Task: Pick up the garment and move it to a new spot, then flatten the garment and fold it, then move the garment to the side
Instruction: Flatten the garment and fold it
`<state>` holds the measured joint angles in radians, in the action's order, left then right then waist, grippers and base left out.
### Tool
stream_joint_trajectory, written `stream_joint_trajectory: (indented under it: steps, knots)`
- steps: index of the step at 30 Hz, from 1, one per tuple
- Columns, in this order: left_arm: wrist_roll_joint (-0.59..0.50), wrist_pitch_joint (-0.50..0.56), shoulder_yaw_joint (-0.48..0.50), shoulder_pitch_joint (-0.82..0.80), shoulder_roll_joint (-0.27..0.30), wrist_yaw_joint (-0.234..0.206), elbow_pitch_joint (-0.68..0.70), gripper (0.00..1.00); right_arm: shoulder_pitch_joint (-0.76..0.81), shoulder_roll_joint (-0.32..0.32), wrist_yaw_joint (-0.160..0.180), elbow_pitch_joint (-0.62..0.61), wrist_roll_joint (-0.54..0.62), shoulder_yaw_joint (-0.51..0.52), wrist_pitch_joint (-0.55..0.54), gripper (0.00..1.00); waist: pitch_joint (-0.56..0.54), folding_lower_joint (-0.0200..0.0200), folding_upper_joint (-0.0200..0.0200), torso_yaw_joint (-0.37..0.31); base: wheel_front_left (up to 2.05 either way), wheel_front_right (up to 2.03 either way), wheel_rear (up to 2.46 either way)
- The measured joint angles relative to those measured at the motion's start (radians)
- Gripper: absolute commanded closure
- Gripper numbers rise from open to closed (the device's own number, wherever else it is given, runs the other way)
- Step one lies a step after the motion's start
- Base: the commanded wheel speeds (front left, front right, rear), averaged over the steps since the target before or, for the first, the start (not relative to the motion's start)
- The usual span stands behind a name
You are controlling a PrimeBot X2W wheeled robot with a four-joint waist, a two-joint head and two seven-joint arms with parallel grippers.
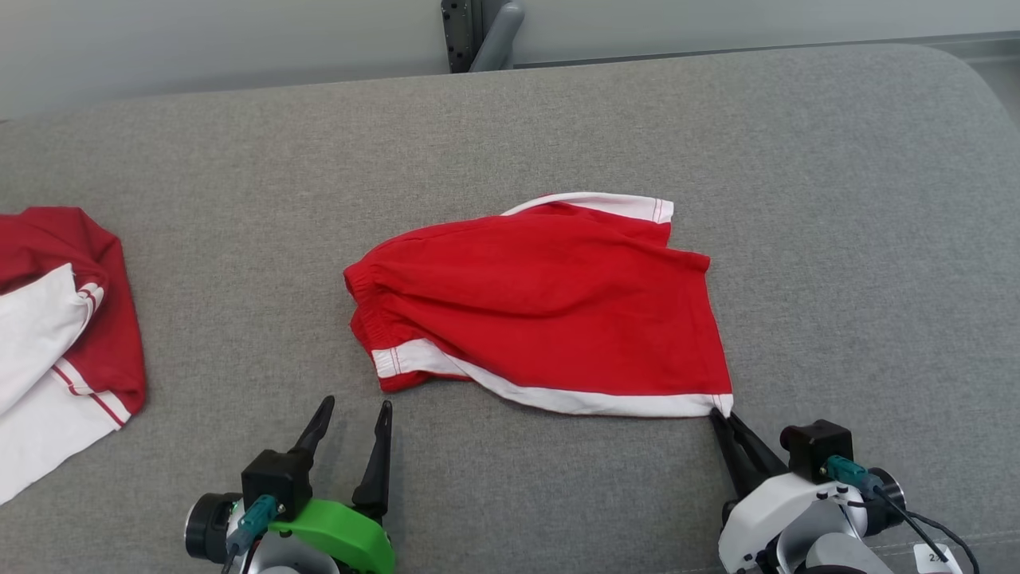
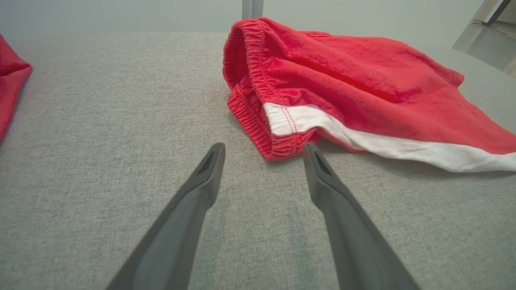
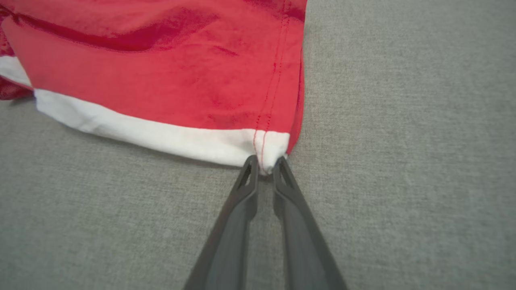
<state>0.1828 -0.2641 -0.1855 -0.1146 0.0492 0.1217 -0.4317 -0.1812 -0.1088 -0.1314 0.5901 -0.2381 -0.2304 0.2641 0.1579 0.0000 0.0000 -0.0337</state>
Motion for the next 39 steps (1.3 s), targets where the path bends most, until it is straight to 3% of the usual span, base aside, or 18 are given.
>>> stream_joint_trajectory:
  steps: [17, 19, 21, 24, 25, 26, 27, 29, 30, 31, 36, 39]
  knots:
    - [0.099, 0.0, -0.056, -0.076, -0.001, 0.007, -0.032, 0.0, -0.01, -0.018, 0.0, -0.048, -0.014, -0.023, 0.0, 1.0, 0.029, 0.0, 0.0, -0.046, 0.0, 0.0, 0.0]
    - [0.105, 0.0, -0.054, -0.083, 0.0, 0.007, -0.042, 0.04, -0.014, -0.017, 0.0, -0.051, -0.015, -0.026, 0.0, 1.0, 0.032, 0.0, 0.0, -0.05, 0.0, 0.0, 0.0]
    - [0.106, 0.0, -0.056, -0.088, 0.001, 0.007, -0.057, 0.15, -0.018, -0.016, 0.0, -0.054, -0.016, -0.028, 0.0, 1.0, 0.035, 0.0, 0.0, -0.054, 0.0, 0.0, 0.0]
    - [0.116, 0.0, -0.055, -0.099, 0.001, 0.007, -0.08, 0.42, -0.024, -0.014, 0.0, -0.059, -0.016, -0.03, 0.0, 1.0, 0.041, 0.0, 0.0, -0.059, 0.0, 0.0, 0.0]
    - [0.116, 0.0, -0.052, -0.105, 0.001, 0.007, -0.088, 0.4, -0.027, -0.014, 0.0, -0.06, -0.016, -0.032, 0.0, 1.0, 0.042, 0.0, 0.0, -0.061, 0.0, 0.0, 0.0]
    - [0.118, 0.0, -0.051, -0.107, 0.002, 0.007, -0.094, 0.29, -0.028, -0.014, 0.0, -0.061, -0.017, -0.033, 0.0, 1.0, 0.043, 0.0, 0.0, -0.062, 0.0, 0.0, 0.0]
    - [0.119, 0.0, -0.049, -0.108, 0.002, 0.007, -0.097, 0.1, -0.029, -0.013, 0.0, -0.062, -0.018, -0.034, 0.0, 1.0, 0.045, 0.0001, 0.0, -0.064, 0.0, 0.0, 0.0]
    - [0.12, 0.0, -0.046, -0.113, 0.003, 0.007, -0.101, 0.08, -0.03, -0.013, 0.0, -0.064, -0.023, -0.035, 0.0, 1.0, 0.048, 0.0, 0.0, -0.066, 0.0, 0.0, 0.0]
    - [0.12, 0.0, -0.048, -0.115, 0.004, 0.007, -0.101, 0.67, -0.031, -0.013, 0.0, -0.064, -0.023, -0.035, 0.0, 1.0, 0.049, 0.0, 0.0, -0.067, 0.0, 0.0, 0.0]
    - [0.122, 0.0, -0.05, -0.118, 0.004, 0.007, -0.1, 1.0, -0.031, -0.013, 0.0, -0.065, -0.024, -0.035, 0.0, 1.0, 0.05, 0.0, 0.0, -0.068, 0.0, 0.0, 0.0]
    - [0.141, 0.0, -0.07, -0.119, 0.015, 0.007, -0.077, 1.0, -0.031, -0.008, 0.0, -0.094, -0.041, -0.02, 0.0, 1.0, 0.044, 0.0, 0.0, -0.068, 0.0, 0.0, 0.0]
    - [0.17, 0.0, -0.073, -0.118, 0.023, 0.007, 0.004, 1.0, -0.031, 0.001, 0.0, -0.152, -0.059, 0.008, 0.0, 1.0, 0.029, 0.0, 0.0, -0.065, 0.0, 0.0, 0.0]
